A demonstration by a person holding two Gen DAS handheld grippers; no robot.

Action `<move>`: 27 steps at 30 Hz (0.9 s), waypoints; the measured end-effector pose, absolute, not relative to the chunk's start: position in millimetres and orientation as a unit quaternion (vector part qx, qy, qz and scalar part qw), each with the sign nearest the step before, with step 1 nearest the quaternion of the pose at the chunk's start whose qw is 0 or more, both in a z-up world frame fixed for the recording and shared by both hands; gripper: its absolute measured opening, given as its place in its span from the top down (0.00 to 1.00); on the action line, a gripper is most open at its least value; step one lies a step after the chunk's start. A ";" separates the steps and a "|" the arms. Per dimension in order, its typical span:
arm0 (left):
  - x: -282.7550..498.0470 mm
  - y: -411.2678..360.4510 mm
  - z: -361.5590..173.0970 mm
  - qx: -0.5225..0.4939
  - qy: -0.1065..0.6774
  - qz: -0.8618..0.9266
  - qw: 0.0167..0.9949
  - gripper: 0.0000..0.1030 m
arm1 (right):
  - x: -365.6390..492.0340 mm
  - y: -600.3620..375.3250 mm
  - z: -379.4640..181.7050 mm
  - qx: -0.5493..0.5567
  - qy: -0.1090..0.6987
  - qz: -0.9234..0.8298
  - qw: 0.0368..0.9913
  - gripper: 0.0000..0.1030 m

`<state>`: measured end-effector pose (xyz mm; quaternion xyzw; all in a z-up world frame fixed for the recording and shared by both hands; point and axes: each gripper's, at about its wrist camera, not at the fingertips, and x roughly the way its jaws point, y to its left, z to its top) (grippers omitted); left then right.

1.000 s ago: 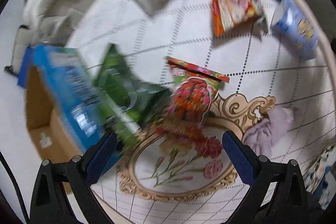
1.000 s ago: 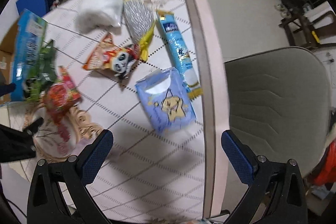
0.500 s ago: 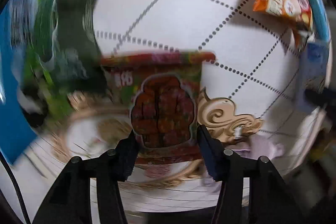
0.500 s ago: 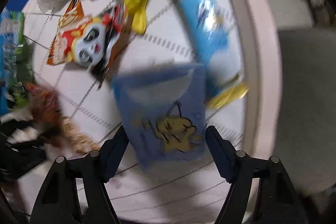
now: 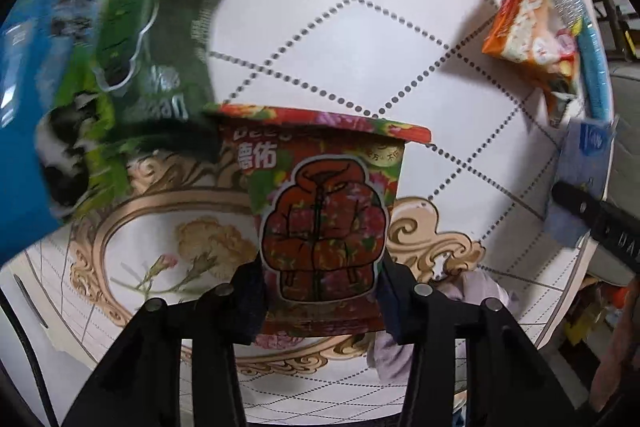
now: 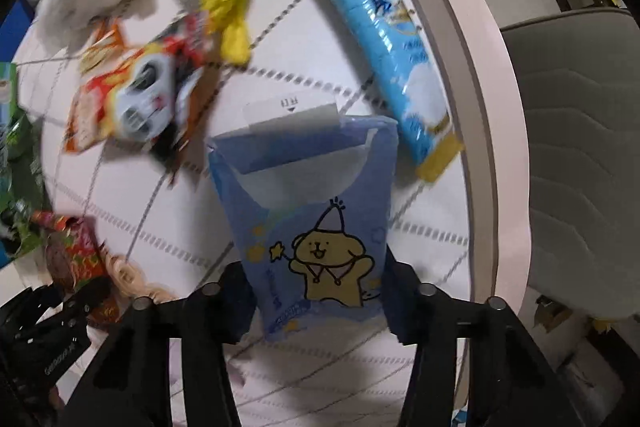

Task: Organize soft objects
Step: 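Grasp the red floral snack bag with left tool while right tool grasps blue tissue pack, then carry both items into the cardboard box and open both tools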

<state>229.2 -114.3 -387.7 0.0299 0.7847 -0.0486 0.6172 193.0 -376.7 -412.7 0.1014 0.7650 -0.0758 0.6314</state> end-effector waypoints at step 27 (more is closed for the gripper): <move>361.4 226.3 -302.7 -0.106 0.745 -0.010 0.659 0.59 | 356.3 76.7 -292.0 0.018 0.688 0.157 0.708 0.51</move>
